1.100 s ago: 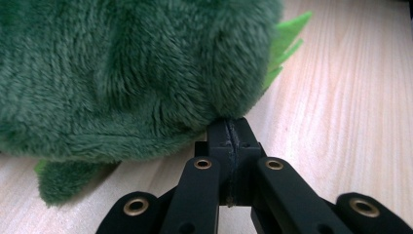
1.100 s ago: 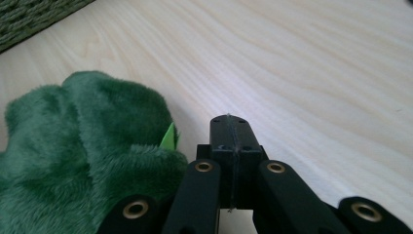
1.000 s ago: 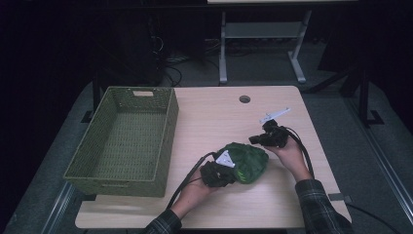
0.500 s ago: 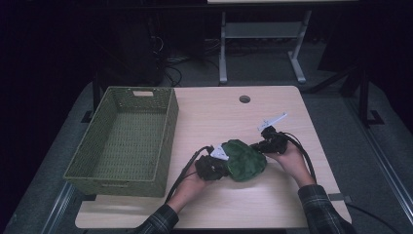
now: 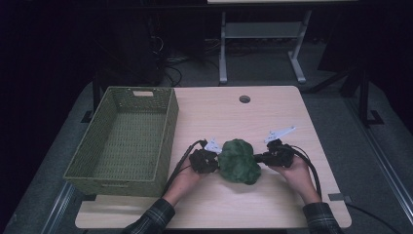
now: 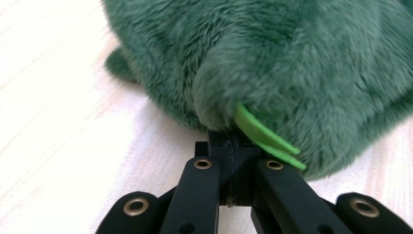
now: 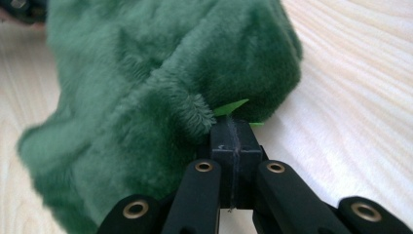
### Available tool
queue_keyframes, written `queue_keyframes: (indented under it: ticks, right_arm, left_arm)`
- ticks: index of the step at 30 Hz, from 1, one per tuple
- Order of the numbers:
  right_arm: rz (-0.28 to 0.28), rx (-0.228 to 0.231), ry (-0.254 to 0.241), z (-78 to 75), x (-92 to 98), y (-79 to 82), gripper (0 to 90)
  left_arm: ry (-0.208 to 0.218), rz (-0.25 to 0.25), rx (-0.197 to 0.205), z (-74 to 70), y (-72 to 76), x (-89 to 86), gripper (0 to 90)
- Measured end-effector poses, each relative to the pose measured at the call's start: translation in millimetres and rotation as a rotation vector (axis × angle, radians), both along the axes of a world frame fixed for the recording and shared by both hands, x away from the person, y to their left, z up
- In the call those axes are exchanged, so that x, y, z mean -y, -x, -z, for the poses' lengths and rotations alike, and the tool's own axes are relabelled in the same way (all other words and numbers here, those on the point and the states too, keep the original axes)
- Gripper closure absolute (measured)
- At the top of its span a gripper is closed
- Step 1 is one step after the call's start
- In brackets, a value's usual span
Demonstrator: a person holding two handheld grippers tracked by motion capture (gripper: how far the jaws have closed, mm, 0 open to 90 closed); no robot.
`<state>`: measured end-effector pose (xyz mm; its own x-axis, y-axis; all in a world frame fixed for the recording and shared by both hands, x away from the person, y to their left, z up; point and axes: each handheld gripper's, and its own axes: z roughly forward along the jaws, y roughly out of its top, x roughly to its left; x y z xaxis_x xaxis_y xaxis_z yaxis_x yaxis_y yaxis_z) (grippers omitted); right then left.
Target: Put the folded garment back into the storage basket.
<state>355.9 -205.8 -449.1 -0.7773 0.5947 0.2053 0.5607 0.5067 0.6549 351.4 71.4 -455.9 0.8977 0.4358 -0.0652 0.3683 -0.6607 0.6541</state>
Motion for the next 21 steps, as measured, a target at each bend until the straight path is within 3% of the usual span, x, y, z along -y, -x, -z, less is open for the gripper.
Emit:
queue_keyframes:
  ticks: [6,10,14,17,21]
  right_arm:
    - [-0.004,0.006,-0.007,-1.4,6.1,15.7,90.0]
    - [0.03,0.024,-0.015,1.0,9.5,24.0,88.4]
    - [0.109,0.067,-0.032,-0.6,20.9,31.9,75.5]
    - [0.152,0.086,-0.026,-0.2,31.5,38.1,63.0]
    - [0.208,0.092,-0.004,5.8,43.7,49.1,47.1]
  left_arm:
    - [0.001,-0.007,0.002,-0.1,-5.0,1.6,89.6]
    - [-0.001,-0.002,0.018,-2.9,-4.5,3.6,88.9]
    - [0.005,-0.004,0.029,-8.6,-0.4,1.5,81.9]
    - [-0.026,0.014,0.046,-14.2,4.5,-2.7,71.0]
    - [-0.014,0.027,0.045,-22.0,9.2,-11.4,56.3]
